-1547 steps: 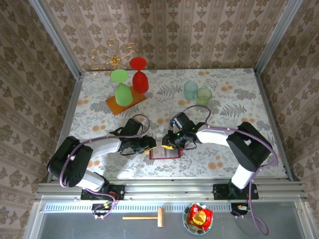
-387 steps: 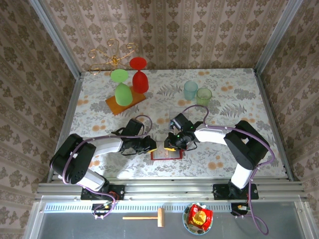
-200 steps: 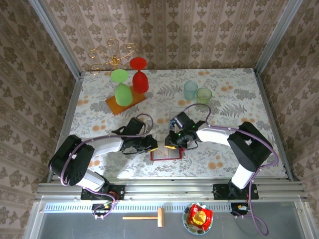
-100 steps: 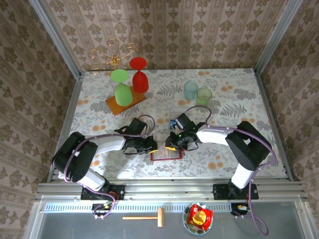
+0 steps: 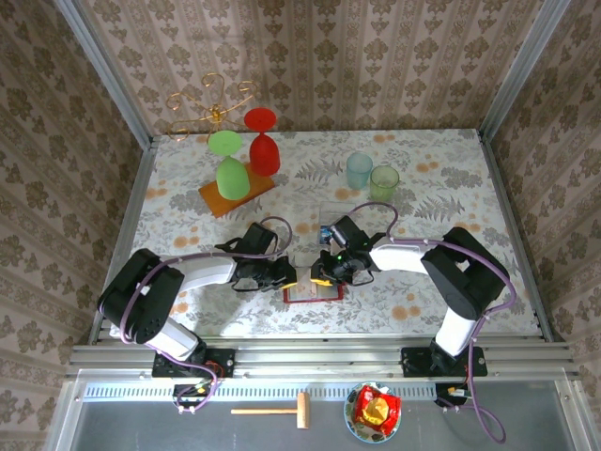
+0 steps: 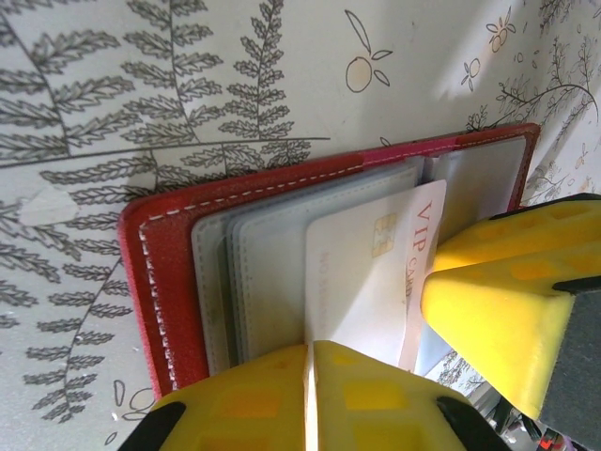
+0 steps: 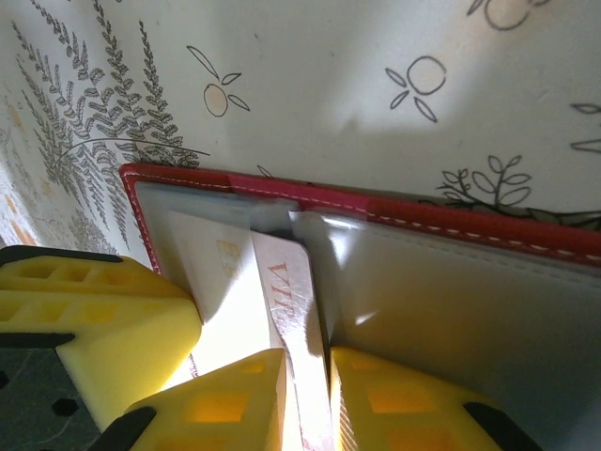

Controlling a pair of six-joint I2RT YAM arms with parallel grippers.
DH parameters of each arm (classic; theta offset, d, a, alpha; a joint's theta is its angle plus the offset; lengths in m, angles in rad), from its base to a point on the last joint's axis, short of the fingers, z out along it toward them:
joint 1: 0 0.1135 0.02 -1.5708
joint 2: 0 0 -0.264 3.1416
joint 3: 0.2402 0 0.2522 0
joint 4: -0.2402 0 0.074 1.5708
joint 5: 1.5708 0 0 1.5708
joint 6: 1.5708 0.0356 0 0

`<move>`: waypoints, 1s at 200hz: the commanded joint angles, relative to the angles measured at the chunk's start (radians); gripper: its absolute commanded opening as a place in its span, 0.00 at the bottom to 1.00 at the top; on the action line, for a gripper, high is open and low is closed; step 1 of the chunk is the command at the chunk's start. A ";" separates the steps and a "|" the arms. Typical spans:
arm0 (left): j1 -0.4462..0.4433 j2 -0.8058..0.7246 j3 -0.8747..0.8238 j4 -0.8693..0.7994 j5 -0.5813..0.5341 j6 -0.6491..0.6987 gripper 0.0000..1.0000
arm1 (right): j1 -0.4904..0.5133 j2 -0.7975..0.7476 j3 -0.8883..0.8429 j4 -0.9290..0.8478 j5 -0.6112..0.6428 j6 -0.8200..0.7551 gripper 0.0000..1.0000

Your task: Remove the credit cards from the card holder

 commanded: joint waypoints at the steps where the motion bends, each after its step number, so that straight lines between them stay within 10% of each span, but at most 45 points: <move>1: -0.004 0.015 -0.007 -0.029 -0.015 0.020 0.11 | -0.004 0.018 -0.020 0.068 -0.053 0.040 0.20; 200: -0.002 0.006 -0.003 -0.044 -0.018 0.021 0.11 | -0.094 -0.088 -0.060 -0.071 0.005 -0.080 0.09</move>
